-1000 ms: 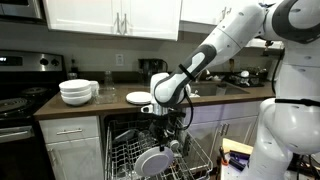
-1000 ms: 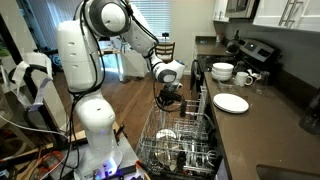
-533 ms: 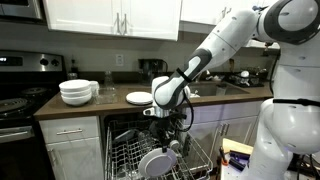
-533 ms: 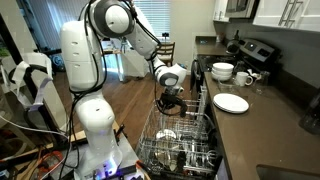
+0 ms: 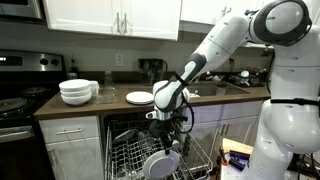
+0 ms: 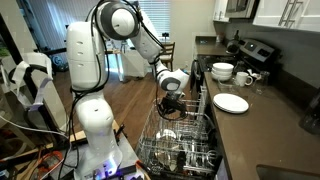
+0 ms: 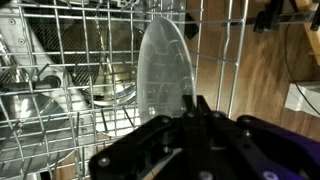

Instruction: Pick up one plate and put it into the dishwasher.

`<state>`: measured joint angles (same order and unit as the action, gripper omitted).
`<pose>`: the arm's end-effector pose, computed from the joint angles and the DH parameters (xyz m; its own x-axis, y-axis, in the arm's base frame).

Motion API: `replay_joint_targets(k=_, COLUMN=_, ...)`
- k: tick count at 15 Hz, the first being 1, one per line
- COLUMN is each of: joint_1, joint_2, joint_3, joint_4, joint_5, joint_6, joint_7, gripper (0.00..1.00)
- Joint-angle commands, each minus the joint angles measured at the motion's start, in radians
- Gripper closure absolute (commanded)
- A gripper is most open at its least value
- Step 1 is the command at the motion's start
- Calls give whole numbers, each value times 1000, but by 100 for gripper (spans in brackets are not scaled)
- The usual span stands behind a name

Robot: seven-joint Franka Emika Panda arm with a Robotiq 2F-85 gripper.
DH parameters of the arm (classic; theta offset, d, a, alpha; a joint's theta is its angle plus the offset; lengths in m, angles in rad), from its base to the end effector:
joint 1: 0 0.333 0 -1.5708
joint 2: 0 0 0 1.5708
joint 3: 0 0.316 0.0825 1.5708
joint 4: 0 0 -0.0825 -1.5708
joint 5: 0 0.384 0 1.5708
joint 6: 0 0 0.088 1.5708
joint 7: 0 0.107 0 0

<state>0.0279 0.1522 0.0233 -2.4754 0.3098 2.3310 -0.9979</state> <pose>0.4428 0.0282 0.2114 0.6901 0.7227 -0.0388 0.6701 -0.6583 -0.3428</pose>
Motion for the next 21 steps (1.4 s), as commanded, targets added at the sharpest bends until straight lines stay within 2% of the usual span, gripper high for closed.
replay_joint_targets(k=1, joint_1=-27, joint_2=27, joint_3=23, joint_4=23, joint_5=-3, joint_6=-4, joint_7=-26, gripper=96)
replay_joint_targets(k=17, joint_1=-49, joint_2=91, joint_3=28, joint_4=79, joint_5=-25, joint_6=-31, joint_7=1, gripper=96)
replay_joint_targets(k=19, joint_1=-50, joint_2=91, joint_3=28, joint_4=80, joint_5=-24, joint_6=-34, joint_7=3, gripper=90)
replay_joint_targets(k=21, joint_1=-52, joint_2=90, joint_3=28, joint_4=79, joint_5=-24, joint_6=-39, joint_7=4, gripper=65)
